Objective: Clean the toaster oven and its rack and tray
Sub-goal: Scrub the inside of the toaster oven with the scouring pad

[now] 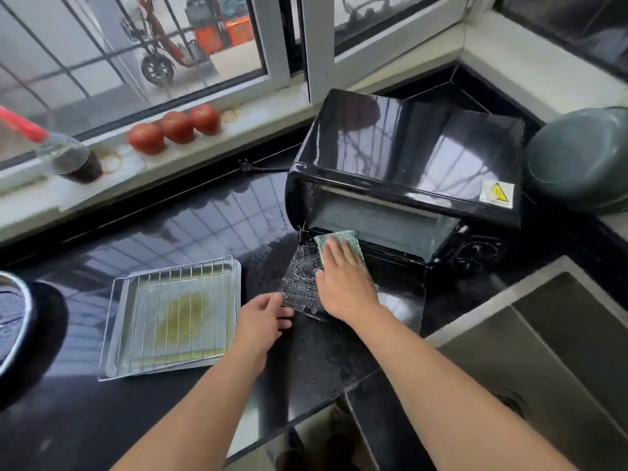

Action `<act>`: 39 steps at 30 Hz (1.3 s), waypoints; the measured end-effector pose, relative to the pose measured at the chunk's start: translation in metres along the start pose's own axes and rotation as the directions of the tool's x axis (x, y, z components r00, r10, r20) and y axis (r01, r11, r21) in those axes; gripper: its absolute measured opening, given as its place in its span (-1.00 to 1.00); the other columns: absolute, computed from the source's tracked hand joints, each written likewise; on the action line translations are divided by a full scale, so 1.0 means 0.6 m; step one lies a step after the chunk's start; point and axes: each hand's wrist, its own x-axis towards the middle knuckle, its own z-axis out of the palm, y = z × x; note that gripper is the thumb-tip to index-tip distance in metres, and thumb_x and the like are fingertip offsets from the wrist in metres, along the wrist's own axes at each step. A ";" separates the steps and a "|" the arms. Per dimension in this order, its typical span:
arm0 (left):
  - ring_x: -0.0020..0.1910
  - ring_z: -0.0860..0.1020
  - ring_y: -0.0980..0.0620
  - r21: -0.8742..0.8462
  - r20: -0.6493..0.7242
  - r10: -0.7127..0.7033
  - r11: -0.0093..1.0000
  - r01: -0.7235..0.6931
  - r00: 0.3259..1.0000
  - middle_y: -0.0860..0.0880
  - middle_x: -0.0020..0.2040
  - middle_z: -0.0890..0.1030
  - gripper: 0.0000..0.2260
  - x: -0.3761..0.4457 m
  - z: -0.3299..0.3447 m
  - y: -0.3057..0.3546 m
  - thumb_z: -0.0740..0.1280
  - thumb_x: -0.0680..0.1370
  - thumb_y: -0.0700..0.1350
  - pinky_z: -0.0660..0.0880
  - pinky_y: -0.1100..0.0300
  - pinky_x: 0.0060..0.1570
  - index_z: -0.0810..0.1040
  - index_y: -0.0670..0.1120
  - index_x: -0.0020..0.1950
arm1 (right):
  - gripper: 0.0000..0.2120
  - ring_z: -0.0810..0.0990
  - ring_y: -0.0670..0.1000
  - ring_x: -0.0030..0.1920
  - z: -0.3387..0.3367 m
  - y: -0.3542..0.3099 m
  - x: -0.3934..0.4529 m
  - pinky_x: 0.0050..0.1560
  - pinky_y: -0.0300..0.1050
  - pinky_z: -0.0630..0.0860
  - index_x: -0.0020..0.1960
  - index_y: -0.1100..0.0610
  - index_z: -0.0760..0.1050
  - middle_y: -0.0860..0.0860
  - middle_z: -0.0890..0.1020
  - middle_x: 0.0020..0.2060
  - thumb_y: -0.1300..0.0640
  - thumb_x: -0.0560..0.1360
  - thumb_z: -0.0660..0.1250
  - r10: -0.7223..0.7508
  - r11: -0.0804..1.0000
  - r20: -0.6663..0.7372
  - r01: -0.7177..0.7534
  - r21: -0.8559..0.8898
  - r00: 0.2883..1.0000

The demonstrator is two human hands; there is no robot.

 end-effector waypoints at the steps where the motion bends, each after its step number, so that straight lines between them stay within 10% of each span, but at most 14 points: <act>1: -0.26 0.59 0.01 0.029 -0.004 -0.010 1.000 0.010 1.000 -0.02 -0.18 0.71 -0.87 0.001 -0.004 0.000 0.29 0.70 -0.02 0.45 0.16 -0.23 0.63 0.01 0.09 | -0.40 -0.23 0.07 0.59 0.006 -0.029 0.023 0.55 -0.04 -0.28 0.62 0.18 -0.13 0.08 -0.15 0.60 -0.02 0.67 -0.05 -0.024 1.000 -0.002 0.024 0.009 1.000; 5: -0.25 0.58 0.01 0.087 0.038 -0.037 0.996 0.034 0.999 -0.02 -0.19 0.71 -0.79 0.007 -0.014 0.007 0.25 0.71 -0.04 0.43 0.17 -0.26 0.68 -0.02 0.08 | -0.36 -0.19 0.10 0.59 0.028 -0.081 0.025 0.55 -0.01 -0.27 0.61 0.22 -0.12 0.10 -0.10 0.60 -0.02 0.64 -0.01 0.038 0.999 -0.020 -0.038 0.005 0.999; 11: -0.23 0.62 -0.02 -0.178 0.163 -0.144 0.969 0.172 0.976 -0.15 -0.10 0.73 -0.77 0.006 -0.033 0.001 0.24 0.64 -0.23 0.48 0.16 -0.31 0.70 -0.11 0.09 | -0.38 -0.16 0.07 0.60 0.060 -0.128 -0.071 0.57 0.03 -0.19 0.61 0.18 0.02 0.08 0.02 0.60 0.13 0.54 -0.08 -0.287 0.958 0.089 0.287 0.013 0.954; 15: -0.02 0.64 -0.06 -0.253 0.128 -0.076 0.962 0.106 0.989 -0.08 0.00 0.72 -0.80 -0.013 -0.029 0.005 0.20 0.70 -0.15 0.55 0.09 -0.05 0.60 0.01 0.21 | -0.38 -0.28 0.03 0.58 0.039 -0.061 -0.107 0.57 0.05 -0.17 0.62 0.13 -0.14 0.04 -0.16 0.60 -0.06 0.66 -0.03 -0.156 0.985 0.061 0.160 -0.059 0.986; 20: -0.11 0.62 0.01 0.320 0.055 0.242 0.915 -0.247 0.969 0.11 -0.14 0.63 -0.61 -0.008 -0.009 -0.008 0.31 0.68 -0.13 0.56 0.02 0.04 0.47 0.10 0.51 | -0.30 -0.48 -0.05 0.50 -0.007 0.081 -0.274 0.55 -0.03 -0.33 0.58 0.05 -0.36 -0.05 -0.40 0.53 -0.27 0.64 -0.13 0.103 0.988 0.066 -0.095 -0.122 0.992; 26: -0.23 0.62 0.04 0.406 0.053 0.259 0.877 -0.257 0.965 -0.01 -0.19 0.68 -0.51 -0.022 -0.006 -0.017 0.26 0.70 -0.15 0.54 0.06 -0.07 0.32 0.17 0.60 | -0.27 -0.37 0.03 0.55 -0.037 0.140 -0.122 0.55 -0.01 -0.30 0.59 0.15 -0.30 0.06 -0.32 0.57 -0.29 0.61 -0.25 0.221 0.971 0.029 -0.217 -0.104 0.975; 33: -0.31 0.55 -0.07 0.858 0.212 0.200 0.432 -0.280 0.957 -0.07 -0.24 0.62 -0.21 -0.054 -0.028 0.003 0.11 0.60 -0.21 0.45 0.04 -0.32 -0.25 0.28 0.64 | -0.27 -0.35 -0.01 0.55 0.002 0.069 -0.203 0.56 -0.01 -0.26 0.62 0.10 -0.22 0.00 -0.25 0.58 -0.31 0.62 -0.16 0.012 0.995 0.033 -0.009 -0.097 0.999; 39: -0.25 0.55 -0.06 0.911 0.199 0.242 0.311 -0.271 0.950 0.01 -0.20 0.59 -0.32 -0.106 -0.021 0.003 0.12 0.63 -0.11 0.51 0.06 -0.23 -0.11 0.20 0.69 | -0.26 -0.43 0.01 0.53 -0.004 0.083 -0.269 0.53 -0.03 -0.34 0.59 0.08 -0.31 0.00 -0.35 0.55 -0.31 0.61 -0.13 0.143 0.987 0.020 -0.141 -0.076 0.990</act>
